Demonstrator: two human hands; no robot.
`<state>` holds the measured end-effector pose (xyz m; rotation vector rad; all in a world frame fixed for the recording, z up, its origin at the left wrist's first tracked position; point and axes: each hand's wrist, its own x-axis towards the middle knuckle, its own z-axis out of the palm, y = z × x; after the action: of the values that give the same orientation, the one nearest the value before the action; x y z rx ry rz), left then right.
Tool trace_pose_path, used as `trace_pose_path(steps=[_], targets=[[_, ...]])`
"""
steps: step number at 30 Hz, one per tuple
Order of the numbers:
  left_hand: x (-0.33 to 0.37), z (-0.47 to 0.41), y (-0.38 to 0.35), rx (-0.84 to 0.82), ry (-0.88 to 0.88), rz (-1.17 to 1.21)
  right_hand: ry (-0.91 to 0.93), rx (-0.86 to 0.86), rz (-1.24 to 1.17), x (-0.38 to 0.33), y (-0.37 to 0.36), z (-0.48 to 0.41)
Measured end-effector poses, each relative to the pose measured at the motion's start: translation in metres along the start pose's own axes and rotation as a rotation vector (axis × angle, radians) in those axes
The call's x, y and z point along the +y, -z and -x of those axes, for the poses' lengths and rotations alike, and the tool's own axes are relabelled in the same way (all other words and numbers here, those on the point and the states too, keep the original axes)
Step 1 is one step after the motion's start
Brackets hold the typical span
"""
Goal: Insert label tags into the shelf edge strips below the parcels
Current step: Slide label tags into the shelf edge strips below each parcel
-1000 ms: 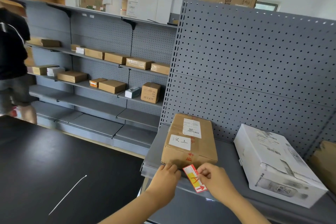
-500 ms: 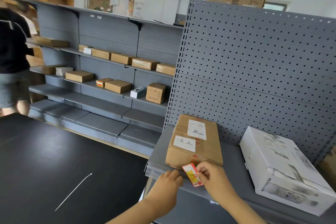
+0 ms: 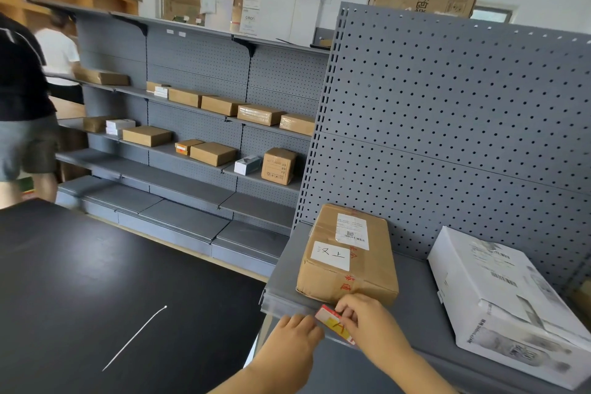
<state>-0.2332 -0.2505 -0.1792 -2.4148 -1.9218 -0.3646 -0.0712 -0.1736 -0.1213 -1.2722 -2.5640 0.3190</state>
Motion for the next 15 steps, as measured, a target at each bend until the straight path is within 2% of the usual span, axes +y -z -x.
trace_pose_path(steps=[4, 9, 15], targets=[[-0.0046, 0.0042, -0.0040, -0.025, 0.012, 0.019, 0.037, -0.018, 0.067, -0.0029, -0.0041, 0.0003], [-0.0074, 0.0053, -0.0013, -0.021, 0.032, 0.040, -0.007, 0.005, 0.044, -0.0011, 0.0012, 0.0024], [-0.0029, 0.0076, 0.0017, -0.024, 0.047, 0.044, -0.023, -0.056, 0.029, -0.0031, 0.0043, 0.0067]])
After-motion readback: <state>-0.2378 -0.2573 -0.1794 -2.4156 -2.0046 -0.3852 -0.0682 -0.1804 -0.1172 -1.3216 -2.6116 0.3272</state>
